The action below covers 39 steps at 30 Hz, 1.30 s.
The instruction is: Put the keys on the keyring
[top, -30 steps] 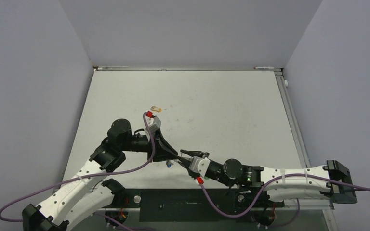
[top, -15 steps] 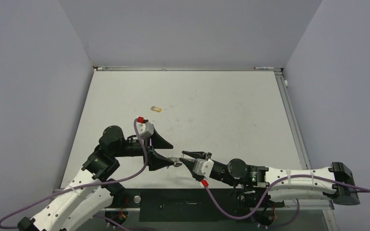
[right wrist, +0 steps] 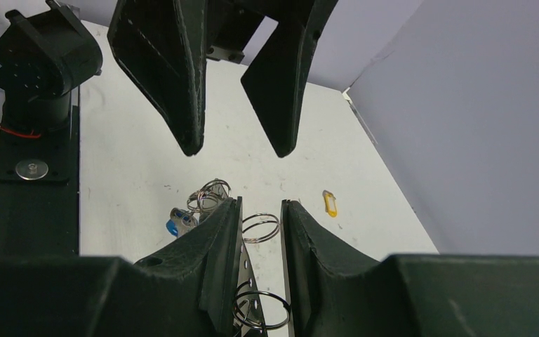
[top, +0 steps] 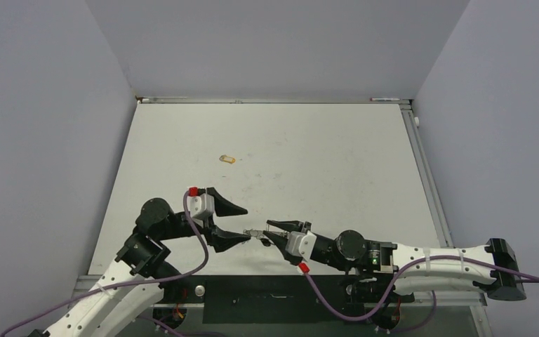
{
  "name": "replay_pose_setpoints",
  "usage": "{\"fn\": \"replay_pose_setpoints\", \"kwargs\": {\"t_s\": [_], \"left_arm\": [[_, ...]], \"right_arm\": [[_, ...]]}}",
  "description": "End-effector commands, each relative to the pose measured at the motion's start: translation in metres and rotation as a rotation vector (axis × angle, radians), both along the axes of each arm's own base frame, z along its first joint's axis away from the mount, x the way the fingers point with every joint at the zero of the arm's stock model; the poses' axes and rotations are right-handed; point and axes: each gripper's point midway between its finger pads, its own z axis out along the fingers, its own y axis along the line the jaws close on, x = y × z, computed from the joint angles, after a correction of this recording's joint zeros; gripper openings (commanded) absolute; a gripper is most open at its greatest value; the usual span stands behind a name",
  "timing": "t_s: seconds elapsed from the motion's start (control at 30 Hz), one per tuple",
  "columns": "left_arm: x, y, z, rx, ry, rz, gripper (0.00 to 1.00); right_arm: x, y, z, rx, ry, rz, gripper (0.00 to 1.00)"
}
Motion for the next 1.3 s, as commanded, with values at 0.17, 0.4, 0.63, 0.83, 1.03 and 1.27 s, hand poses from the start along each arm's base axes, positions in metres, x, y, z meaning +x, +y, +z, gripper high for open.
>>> {"fn": "replay_pose_setpoints", "kwargs": {"t_s": [0.17,0.4,0.63,0.83,1.03,1.27], "left_arm": [[-0.002,-0.014,-0.002,0.021,-0.028,-0.068,0.65],[-0.005,-0.023,-0.005,0.028,0.011,-0.115,0.53],[-0.004,-0.028,-0.008,0.033,0.031,-0.133,0.48],[-0.006,-0.031,-0.005,0.019,0.04,-0.157,0.39],[-0.012,-0.033,-0.009,0.024,0.05,-0.19,0.43],[-0.017,-0.034,-0.006,0.031,0.032,-0.219,0.11]], "right_arm": [[-0.004,0.006,0.05,0.12,-0.029,0.034,0.05],[-0.006,0.012,0.05,0.116,-0.026,0.048,0.05],[-0.007,0.018,0.055,0.129,-0.031,0.06,0.05],[-0.01,0.025,0.059,0.146,-0.038,0.081,0.05],[-0.01,0.028,0.064,0.155,-0.048,0.088,0.05],[-0.011,0.029,0.067,0.179,-0.042,0.093,0.05]]}}
